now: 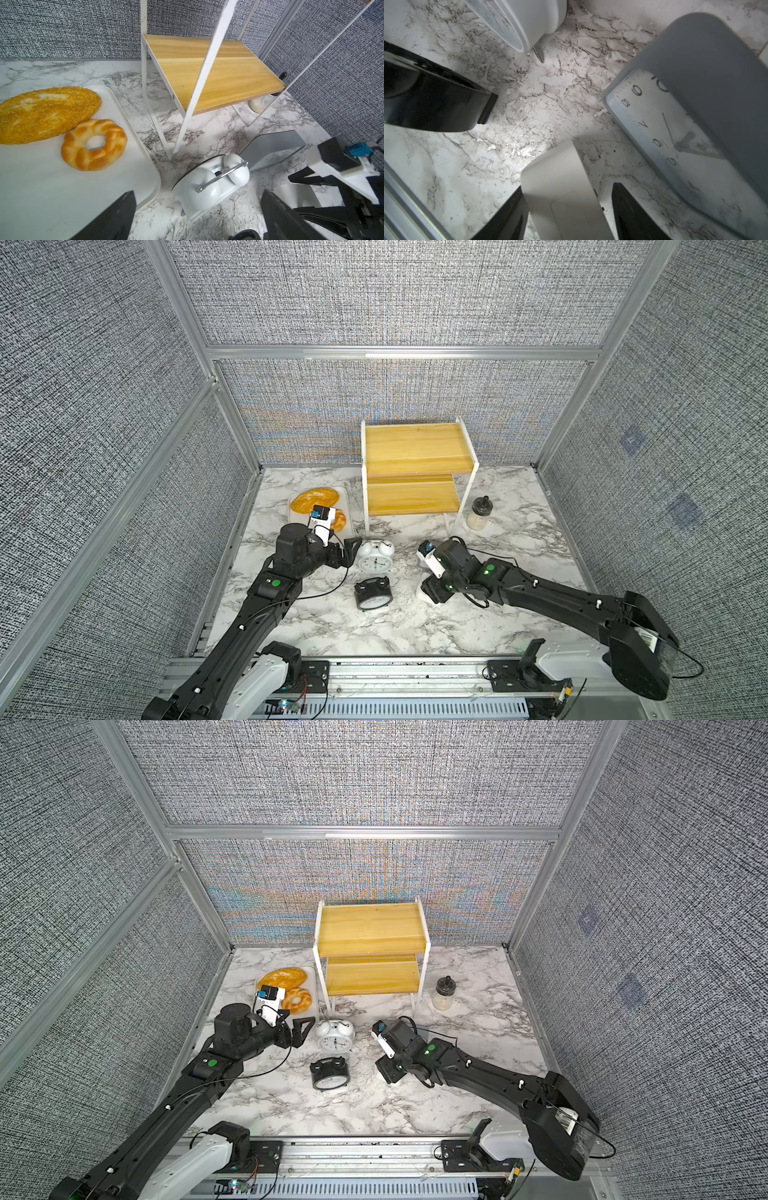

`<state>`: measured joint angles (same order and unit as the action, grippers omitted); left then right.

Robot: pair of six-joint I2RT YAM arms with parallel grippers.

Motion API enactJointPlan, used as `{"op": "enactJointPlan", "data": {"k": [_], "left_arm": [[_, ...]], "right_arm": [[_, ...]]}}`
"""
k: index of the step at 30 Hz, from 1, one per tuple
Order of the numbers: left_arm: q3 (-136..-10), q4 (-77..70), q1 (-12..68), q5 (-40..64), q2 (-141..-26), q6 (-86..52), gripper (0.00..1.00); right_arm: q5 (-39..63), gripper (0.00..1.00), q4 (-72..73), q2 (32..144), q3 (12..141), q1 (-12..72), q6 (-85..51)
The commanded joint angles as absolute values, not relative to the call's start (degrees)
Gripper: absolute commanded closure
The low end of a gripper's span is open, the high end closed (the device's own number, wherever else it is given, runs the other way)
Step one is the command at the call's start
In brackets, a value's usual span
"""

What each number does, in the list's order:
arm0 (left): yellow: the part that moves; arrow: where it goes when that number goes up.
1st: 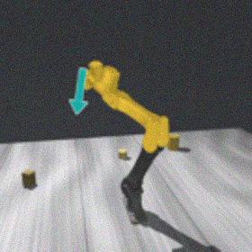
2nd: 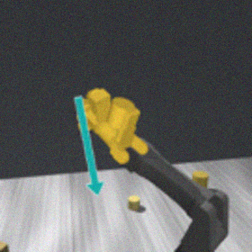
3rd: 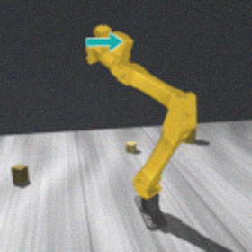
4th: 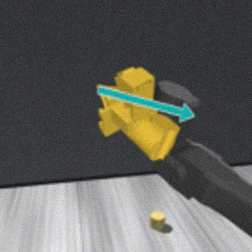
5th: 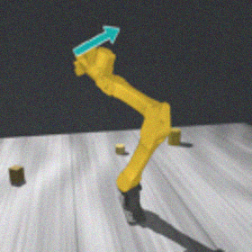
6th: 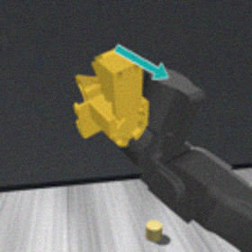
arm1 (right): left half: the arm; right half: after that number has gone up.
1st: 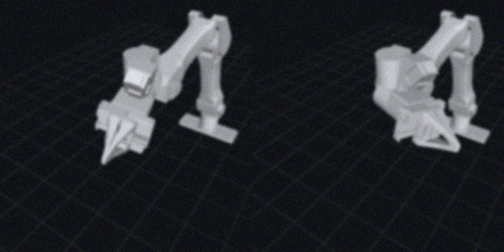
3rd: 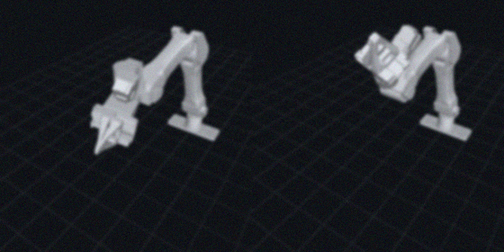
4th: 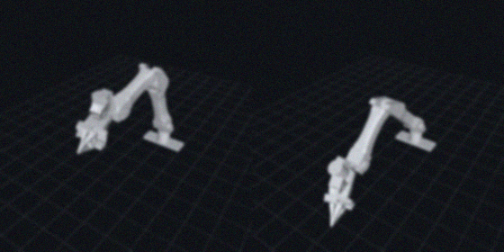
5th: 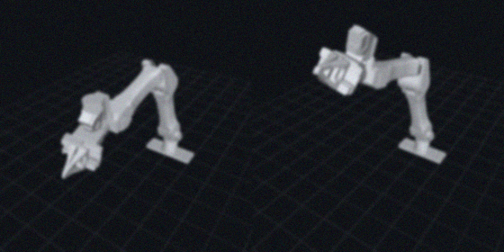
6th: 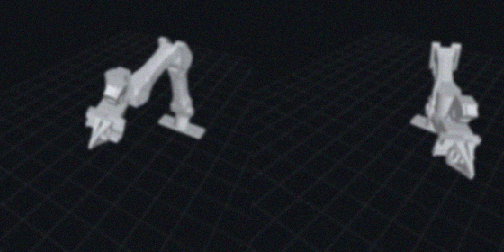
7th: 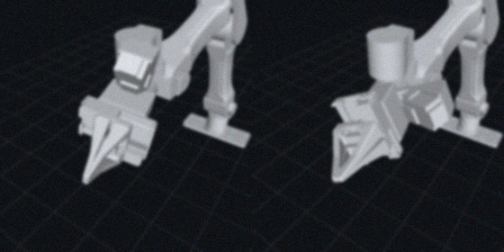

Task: Place the alarm clocks on the shelf by style
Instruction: Pick up the alarm from the center of the board.

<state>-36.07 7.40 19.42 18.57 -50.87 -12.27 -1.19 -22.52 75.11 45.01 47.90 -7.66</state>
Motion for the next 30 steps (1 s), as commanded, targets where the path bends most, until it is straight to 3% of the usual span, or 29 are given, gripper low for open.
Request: {"op": "enactJointPlan", "data": {"k": [1,5,10,14,20,30], "left_arm": [[-36.5,7.1,19.4,19.4,-51.2,-12.6,0.01],[-36.7,7.2,19.4,19.6,-51.4,-12.8,0.01],[-36.7,7.2,19.4,19.9,-51.0,-12.8,0.01],[-36.7,7.1,19.4,20.1,-51.0,-12.8,0.01],[-38.0,8.0,21.0,24.0,-51.8,-11.1,0.01],[-43.9,11.6,32.5,29.6,-58.3,-0.9,0.01]], "right_arm": [[-2.3,0.38,-22.3,74.5,44.9,47.9,-8.0],[-2.0,0.43,-22.1,73.9,44.6,47.9,-7.8],[-1.4,0.59,-21.8,74.0,44.5,47.9,-7.5],[-1.3,0.66,-21.8,74.4,44.6,47.9,-7.4],[-1.9,0.67,-22.3,73.0,45.2,47.9,-7.1],[3.3,0.67,-23.4,66.6,50.1,47.4,-3.4]]}}
